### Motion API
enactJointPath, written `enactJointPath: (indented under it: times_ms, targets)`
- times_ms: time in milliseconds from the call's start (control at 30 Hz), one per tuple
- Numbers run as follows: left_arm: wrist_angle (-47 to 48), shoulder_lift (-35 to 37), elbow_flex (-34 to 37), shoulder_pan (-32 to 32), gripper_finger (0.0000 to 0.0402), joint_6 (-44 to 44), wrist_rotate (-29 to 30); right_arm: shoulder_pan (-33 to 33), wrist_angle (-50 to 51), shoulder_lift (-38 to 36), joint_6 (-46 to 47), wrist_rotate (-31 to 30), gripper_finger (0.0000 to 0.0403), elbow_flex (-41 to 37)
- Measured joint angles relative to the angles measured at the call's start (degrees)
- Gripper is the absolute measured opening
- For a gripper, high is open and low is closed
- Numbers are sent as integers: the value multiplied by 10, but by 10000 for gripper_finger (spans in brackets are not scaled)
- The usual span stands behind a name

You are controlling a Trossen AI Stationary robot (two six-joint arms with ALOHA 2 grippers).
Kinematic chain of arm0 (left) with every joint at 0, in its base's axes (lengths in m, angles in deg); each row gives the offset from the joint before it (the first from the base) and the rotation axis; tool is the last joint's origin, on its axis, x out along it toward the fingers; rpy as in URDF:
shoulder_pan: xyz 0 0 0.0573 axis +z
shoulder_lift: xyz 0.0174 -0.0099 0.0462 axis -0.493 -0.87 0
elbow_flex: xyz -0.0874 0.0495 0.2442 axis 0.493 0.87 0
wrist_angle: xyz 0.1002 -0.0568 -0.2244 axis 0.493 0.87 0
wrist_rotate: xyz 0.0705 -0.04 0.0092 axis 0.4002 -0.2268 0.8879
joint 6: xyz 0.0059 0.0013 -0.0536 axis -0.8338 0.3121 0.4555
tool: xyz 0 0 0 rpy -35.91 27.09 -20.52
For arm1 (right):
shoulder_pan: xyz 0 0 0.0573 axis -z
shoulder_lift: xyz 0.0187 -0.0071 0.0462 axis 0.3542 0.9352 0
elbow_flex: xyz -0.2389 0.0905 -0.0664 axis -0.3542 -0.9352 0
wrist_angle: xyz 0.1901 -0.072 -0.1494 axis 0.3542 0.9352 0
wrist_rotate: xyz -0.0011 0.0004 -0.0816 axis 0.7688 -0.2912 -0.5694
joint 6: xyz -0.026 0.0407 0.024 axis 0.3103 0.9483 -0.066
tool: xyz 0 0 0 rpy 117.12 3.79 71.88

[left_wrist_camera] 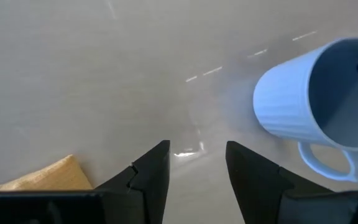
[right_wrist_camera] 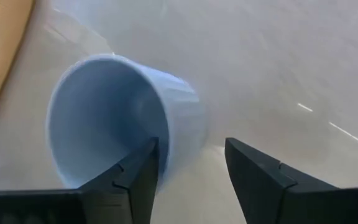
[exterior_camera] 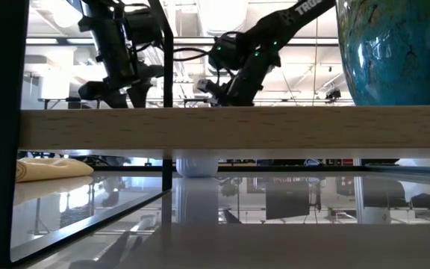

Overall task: Stack small to large cups/mugs on shelf
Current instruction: Put the blue mug on the shelf

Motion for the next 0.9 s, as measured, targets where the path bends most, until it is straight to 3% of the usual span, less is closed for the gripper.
enactJointPath:
  times_ms: [400, 700, 900]
  targets:
    - [-44, -8, -5, 0, 142, -14, 3, 0, 14, -38, -11, -2, 169, 14]
    - [-62, -24, -30, -18, 142, 39, -5, -13, 170, -80, -41, -64, 169, 13]
    - [-64, -86, -69, -46, 142, 53, 0, -66, 195, -121, -53, -98, 169, -10]
